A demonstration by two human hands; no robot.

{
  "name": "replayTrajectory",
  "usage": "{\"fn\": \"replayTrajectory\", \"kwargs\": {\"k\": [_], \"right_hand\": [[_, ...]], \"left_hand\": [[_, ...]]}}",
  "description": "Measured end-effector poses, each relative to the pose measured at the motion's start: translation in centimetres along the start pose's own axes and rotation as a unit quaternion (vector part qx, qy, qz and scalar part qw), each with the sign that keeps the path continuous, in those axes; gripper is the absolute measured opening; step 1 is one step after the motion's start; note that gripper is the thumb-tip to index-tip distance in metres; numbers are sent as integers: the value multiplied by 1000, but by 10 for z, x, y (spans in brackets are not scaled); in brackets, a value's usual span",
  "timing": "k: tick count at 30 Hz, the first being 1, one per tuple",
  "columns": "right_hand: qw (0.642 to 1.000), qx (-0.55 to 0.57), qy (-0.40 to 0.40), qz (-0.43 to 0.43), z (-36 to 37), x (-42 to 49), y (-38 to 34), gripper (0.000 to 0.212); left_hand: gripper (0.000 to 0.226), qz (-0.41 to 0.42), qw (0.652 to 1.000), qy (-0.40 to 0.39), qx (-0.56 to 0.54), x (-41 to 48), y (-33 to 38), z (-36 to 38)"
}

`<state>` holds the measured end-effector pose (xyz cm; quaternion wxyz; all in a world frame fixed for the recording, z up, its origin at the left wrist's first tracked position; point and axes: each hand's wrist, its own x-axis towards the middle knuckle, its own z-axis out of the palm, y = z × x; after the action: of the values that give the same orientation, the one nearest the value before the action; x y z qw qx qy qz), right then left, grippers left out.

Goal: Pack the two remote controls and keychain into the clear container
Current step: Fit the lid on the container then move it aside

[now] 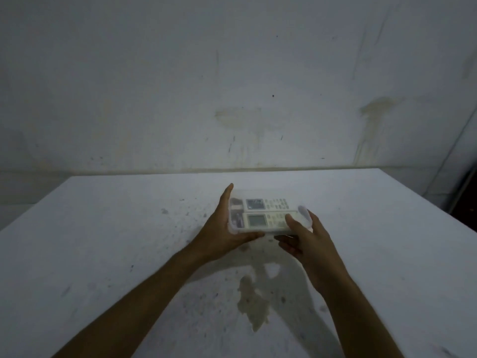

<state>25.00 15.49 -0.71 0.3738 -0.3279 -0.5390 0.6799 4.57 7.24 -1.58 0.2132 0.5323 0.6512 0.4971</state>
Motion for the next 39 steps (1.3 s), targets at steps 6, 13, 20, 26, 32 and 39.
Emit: {"fn": "replayTrajectory", "kwargs": {"k": [6,13,20,26,32,39], "right_hand": [[995,-47,89,13,-36,54,-17,46],[977,-134,156,60,-48,100,-11,55],[822,-538,174,-64,-19,64,3,101],[801,-568,77,-176,-20,72,35,59],[806,-511,102,-279,-29,103,31,32],[816,-476,161,-287,-36,184,3,33]], "left_hand": [[152,-35,960,-112,254,53,-25,14],[95,10,914,-80,397,74,-66,13],[79,12,915,-59,400,84,-77,10],[68,2,924,-52,380,94,-81,4],[67,-7,928,-52,368,110,-84,-2],[83,-42,917,-58,392,150,-89,-4]]}}
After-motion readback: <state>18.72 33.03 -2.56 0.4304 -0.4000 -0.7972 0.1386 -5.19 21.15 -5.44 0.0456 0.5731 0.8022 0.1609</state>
